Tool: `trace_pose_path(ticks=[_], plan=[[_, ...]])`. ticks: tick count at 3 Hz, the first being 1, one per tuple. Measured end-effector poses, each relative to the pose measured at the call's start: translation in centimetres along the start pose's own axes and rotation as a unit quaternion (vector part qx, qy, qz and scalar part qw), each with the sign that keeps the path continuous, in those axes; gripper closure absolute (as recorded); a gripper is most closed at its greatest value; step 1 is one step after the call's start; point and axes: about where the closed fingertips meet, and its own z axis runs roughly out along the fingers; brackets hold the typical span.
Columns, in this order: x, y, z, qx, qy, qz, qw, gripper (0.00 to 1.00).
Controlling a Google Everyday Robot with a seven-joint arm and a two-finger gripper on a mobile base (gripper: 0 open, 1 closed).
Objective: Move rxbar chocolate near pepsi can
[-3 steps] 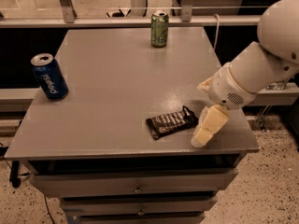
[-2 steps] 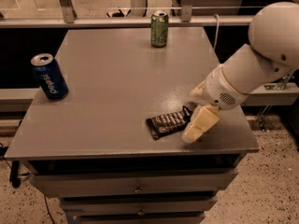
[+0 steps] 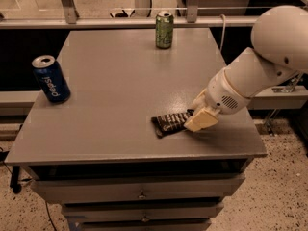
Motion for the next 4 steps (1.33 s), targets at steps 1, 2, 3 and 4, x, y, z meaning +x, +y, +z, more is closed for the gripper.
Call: trace_pose_path(ticks=[1, 2, 3, 4], plan=[[-0.1, 0.0, -0.1, 0.000, 0.000, 0.000, 1.0000, 0.88], [-0.1, 0.0, -0.2, 0.000, 0.000, 0.000, 1.0000, 1.00], [-2.3, -1.0, -2.1, 0.021, -0.009, -0.007, 0.9997, 1.00], [-5.5, -2.9, -5.3, 0.060, -0.024, -0.020, 0.9977, 1.00]])
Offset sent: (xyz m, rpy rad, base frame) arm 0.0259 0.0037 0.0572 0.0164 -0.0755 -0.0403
